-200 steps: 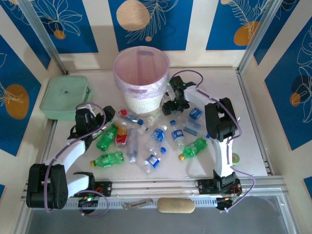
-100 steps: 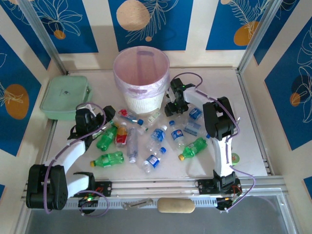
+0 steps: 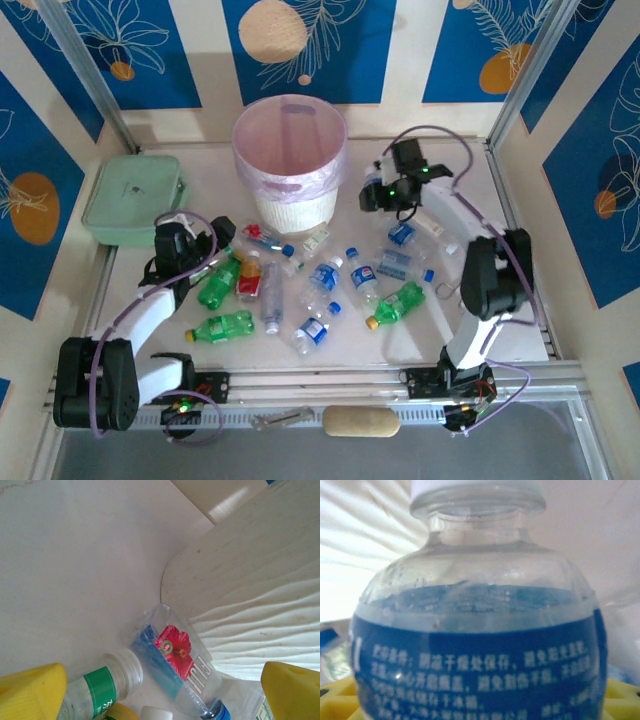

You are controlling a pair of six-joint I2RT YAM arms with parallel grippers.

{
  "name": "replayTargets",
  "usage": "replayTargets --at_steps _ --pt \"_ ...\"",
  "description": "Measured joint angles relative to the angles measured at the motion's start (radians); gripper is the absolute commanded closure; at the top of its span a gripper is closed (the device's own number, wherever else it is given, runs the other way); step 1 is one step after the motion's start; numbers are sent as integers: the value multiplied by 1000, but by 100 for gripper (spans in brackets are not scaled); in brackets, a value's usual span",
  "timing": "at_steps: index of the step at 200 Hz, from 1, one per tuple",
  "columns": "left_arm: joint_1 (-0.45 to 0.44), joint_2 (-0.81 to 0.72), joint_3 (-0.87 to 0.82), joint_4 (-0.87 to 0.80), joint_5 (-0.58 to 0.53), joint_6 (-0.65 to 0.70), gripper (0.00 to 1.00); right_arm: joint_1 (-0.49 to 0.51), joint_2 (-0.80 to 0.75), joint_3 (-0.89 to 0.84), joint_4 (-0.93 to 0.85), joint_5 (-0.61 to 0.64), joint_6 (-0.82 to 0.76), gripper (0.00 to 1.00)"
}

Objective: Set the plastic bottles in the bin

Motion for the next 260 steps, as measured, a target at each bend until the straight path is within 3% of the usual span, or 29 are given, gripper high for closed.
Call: replayTargets --at_steps 40,84,140,199,220,260 --pt "0 15 0 29 -4 -1 1 -17 -188 46 25 0 26 37" --pt "0 29 0 45 -2 -13 1 66 -183 257 27 -6 14 37" --pt "0 25 0 53 17 -16 1 246 78 703 -28 8 -81 37" --pt "0 -7 -8 53 35 -15 1 298 496 1273 -156 8 -134 37" --pt "0 -10 -18 52 39 -14 1 299 570 1312 -176 7 -131 37" --pt "0 -11 -31 53 42 -5 1 309 599 1214 -173 7 -126 37"
